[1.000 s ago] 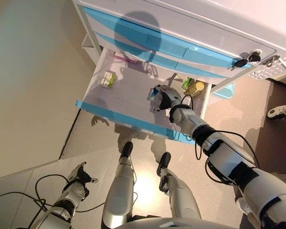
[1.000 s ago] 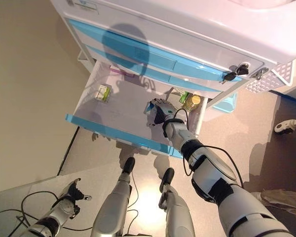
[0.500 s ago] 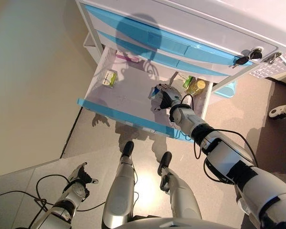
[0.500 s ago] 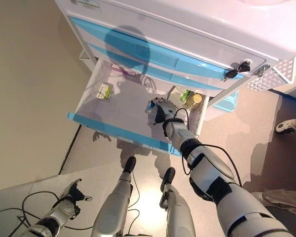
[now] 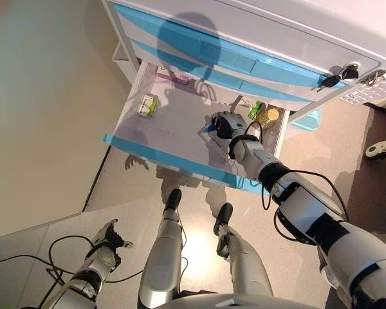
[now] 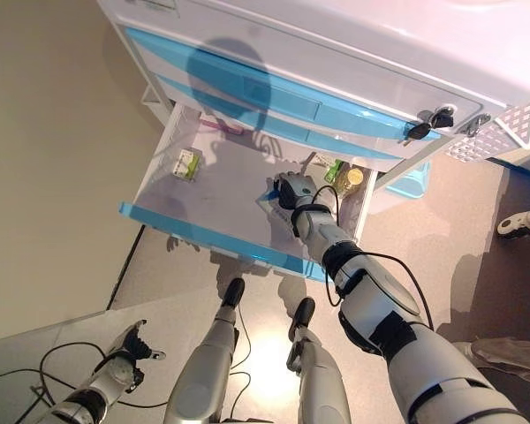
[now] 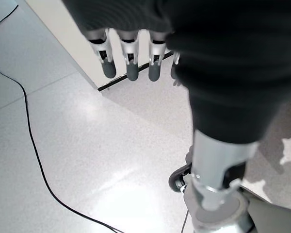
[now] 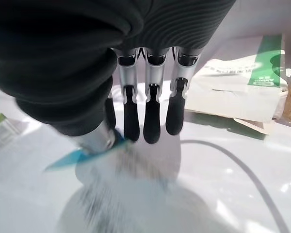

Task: Open the drawer and pick up the medicine

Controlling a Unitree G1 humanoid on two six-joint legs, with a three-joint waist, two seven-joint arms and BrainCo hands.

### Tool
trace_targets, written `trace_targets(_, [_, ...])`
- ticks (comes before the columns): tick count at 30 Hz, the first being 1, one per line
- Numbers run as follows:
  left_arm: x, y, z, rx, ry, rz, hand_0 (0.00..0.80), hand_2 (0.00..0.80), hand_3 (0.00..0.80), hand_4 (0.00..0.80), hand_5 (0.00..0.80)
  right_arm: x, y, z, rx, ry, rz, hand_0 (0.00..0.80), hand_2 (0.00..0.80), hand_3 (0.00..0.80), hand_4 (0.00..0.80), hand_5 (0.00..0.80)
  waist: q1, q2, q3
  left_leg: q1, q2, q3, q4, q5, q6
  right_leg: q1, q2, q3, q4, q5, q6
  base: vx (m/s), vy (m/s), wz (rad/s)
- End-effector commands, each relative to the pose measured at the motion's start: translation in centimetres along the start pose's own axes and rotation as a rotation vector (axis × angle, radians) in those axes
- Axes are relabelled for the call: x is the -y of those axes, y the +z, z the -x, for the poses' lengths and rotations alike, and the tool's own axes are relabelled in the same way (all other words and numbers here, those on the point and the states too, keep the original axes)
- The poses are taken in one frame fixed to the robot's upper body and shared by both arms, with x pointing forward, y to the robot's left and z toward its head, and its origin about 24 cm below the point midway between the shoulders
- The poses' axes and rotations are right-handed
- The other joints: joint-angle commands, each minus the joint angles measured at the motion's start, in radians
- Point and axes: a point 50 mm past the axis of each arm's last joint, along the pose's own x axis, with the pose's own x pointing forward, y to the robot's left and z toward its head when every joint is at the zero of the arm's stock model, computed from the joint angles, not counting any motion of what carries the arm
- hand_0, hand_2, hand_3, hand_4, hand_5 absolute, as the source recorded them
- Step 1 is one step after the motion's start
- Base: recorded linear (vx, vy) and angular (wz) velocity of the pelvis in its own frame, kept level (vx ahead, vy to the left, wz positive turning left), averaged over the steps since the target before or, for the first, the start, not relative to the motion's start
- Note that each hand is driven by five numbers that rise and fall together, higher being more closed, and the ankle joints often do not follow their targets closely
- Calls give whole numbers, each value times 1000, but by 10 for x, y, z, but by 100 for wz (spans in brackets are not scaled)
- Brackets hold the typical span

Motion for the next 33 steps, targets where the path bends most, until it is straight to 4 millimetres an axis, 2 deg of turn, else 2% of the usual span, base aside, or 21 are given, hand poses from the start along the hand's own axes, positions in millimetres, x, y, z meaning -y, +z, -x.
trace_targets(1, [1,-5,0,-25,-1,12,0,0,0,0,0,-5,-27,5,-84,42,75,800,800,800,800,800,0,5,46,-19,-74,-3,-18,7,68,5,-8,29,8,6,52,0,0,0])
trace_targets(20, [3,-4,1,-24,-2,16,0,0,0,0,0,-8,-22,6,-63,39,50,800,800,800,800,800,-10,9,47,-28,-75,2,-9,5,68,-4,-8,34,18,3,50,0,0,0])
trace_targets(21, [2,-3,0,-25,-2,17,0,0,0,0,0,-9,-23,7,-67,43,39,317,317,317,317,317,-11,8,46,-29,-75,0,-8,5,68,-6,-8,34,20,2,50,0,0,0])
trace_targets(22, [3,-4,0,-27,-2,18,0,0,0,0,0,-9,-21,6,-62,42,32,0,0,0,0,0,-12,8,46,-29,-75,1,-7,5,68,-7,-7,35,21,1,50,0,0,0])
trace_targets(33, [5,-6,1,-48,5,38,0,0,0,0,0,-17,-11,12,-31,26,-112,0,0,0,0,0,-26,-1,38,-28,-72,8,-8,2,69,-9,-7,40,23,-1,50,0,0,0])
